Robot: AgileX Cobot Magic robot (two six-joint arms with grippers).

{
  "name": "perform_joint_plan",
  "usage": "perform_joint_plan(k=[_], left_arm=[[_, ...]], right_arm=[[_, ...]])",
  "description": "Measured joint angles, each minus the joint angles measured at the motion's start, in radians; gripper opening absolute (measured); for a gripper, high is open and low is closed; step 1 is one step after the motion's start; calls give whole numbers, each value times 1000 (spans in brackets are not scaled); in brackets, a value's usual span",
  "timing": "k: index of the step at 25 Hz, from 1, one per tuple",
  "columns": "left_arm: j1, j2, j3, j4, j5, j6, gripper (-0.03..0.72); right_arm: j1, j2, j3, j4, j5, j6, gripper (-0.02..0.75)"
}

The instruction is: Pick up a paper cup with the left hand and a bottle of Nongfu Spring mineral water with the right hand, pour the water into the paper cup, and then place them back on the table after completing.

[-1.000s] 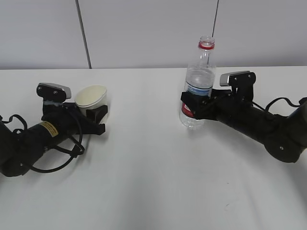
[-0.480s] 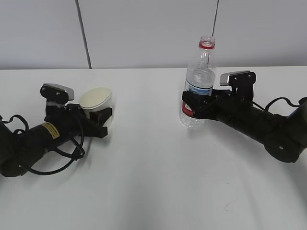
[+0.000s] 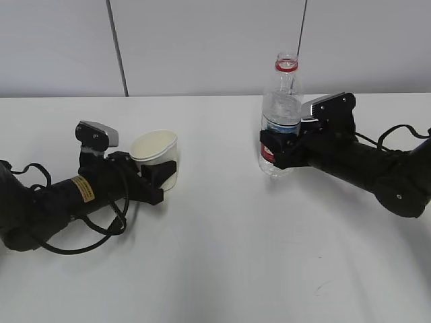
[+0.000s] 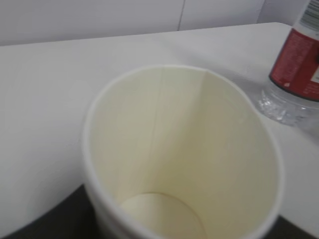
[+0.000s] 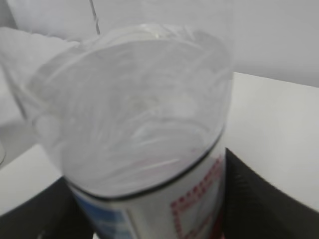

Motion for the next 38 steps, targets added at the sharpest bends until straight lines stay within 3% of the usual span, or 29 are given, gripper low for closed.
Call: perform_joint_plan(k=[14, 38], left_arm=[[-122, 0, -1, 37, 3, -27, 367], [-144, -87, -6, 140, 11, -81, 367]], right_arm=[[0, -39, 0, -137, 64, -78, 426], [2, -186, -40, -235, 429, -305, 423]])
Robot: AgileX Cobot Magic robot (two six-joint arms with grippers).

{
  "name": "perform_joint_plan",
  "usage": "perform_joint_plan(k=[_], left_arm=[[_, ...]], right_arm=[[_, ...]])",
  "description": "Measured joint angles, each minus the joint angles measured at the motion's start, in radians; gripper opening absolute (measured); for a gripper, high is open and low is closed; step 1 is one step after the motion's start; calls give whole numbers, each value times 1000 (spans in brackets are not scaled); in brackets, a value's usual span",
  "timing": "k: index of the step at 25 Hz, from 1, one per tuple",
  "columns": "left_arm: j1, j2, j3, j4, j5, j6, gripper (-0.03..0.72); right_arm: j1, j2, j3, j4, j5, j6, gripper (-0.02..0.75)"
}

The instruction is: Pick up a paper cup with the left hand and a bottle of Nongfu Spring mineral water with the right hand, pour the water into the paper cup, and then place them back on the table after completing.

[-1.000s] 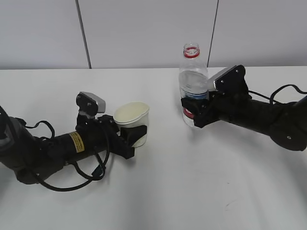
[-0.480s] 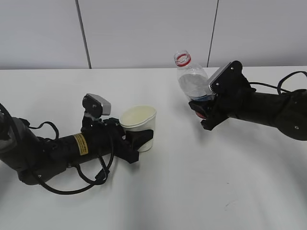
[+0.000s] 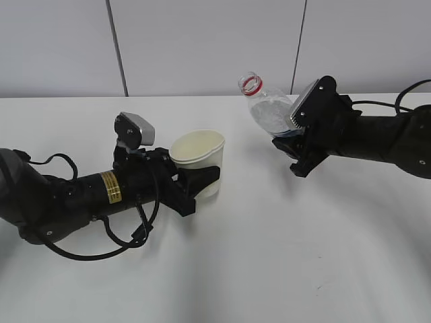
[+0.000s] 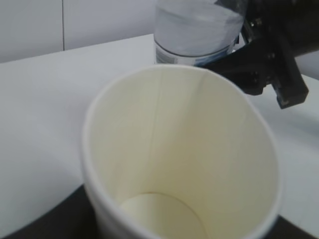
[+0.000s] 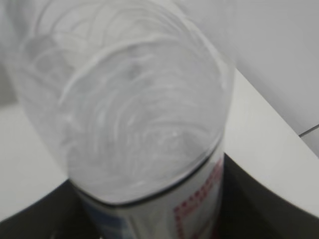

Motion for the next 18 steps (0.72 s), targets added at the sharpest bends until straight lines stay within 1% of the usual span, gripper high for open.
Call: perform_joint_plan(k=[9, 18], left_arm=[[0, -21, 0, 9, 1, -1, 367], [0, -21, 0, 9, 1, -1, 367]], right_arm=[[57, -42, -76, -61, 142, -42, 422], [59, -60, -119, -137, 221, -63, 421]])
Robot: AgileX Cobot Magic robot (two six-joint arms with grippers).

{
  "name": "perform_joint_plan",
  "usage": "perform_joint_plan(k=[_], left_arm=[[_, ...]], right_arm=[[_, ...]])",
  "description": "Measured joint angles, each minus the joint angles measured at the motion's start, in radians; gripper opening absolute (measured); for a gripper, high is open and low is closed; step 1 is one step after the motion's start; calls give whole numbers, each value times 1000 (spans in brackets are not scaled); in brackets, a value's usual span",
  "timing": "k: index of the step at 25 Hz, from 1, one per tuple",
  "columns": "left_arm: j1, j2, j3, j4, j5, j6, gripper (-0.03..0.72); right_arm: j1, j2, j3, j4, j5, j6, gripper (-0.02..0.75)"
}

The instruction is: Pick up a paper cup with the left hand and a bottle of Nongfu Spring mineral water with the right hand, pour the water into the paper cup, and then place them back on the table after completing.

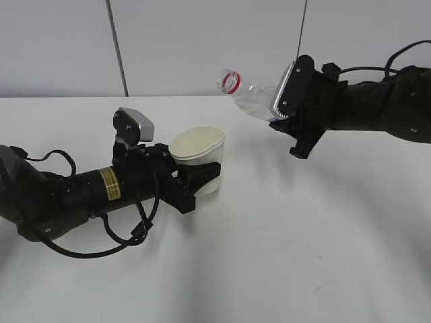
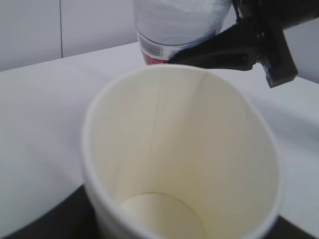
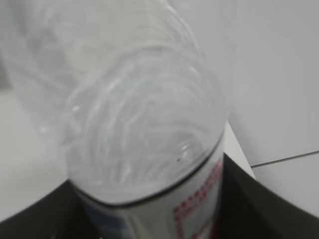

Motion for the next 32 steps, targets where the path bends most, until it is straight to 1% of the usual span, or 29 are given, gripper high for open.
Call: perform_joint_plan(k=[4, 11, 14, 27, 32], left_arm=[[0, 0, 0, 0, 0, 0, 367], [0, 0, 0, 0, 0, 0, 367], [0, 0, 0, 0, 0, 0, 367], [0, 0, 0, -1, 0, 0, 367], [0, 0, 0, -2, 0, 0, 367]], right_arm=[[1, -2, -21, -43, 35, -4, 420], [8, -2, -28, -124, 44, -6, 420], [17, -2, -43, -137, 69, -16, 419], [20, -28, -58, -206, 82, -36, 419], [39, -33, -82, -231, 115, -38, 419]])
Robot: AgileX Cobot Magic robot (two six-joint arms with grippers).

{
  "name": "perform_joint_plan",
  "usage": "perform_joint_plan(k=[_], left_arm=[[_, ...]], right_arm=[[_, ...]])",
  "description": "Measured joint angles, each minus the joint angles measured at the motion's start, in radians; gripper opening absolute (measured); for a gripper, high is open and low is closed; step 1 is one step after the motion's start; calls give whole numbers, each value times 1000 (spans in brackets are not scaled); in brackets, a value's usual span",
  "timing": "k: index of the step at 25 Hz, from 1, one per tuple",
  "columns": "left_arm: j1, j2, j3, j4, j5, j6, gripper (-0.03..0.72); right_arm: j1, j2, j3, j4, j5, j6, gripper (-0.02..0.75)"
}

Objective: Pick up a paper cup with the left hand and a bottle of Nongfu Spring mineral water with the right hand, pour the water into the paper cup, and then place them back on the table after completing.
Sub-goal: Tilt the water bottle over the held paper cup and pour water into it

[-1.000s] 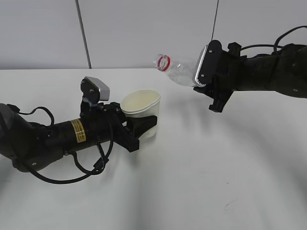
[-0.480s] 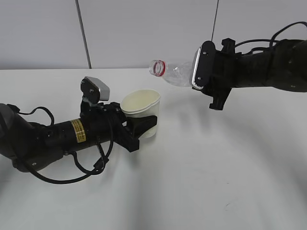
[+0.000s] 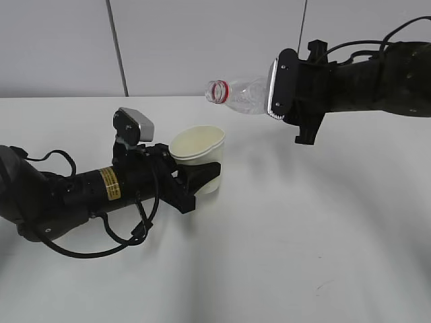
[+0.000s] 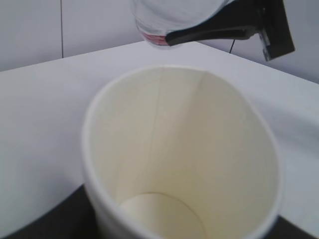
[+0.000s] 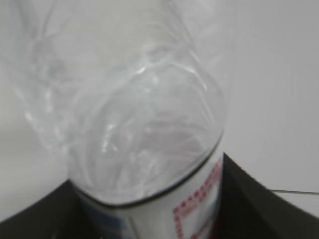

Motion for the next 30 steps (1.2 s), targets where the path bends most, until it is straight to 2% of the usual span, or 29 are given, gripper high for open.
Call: perform_joint_plan(k=[9, 30], left_arm=[[0, 0, 0, 0, 0, 0, 367], [0, 0, 0, 1, 0, 0, 367]], right_arm=[[41, -2, -31, -52, 54, -4, 419], [41, -2, -57, -145, 134, -12, 419]])
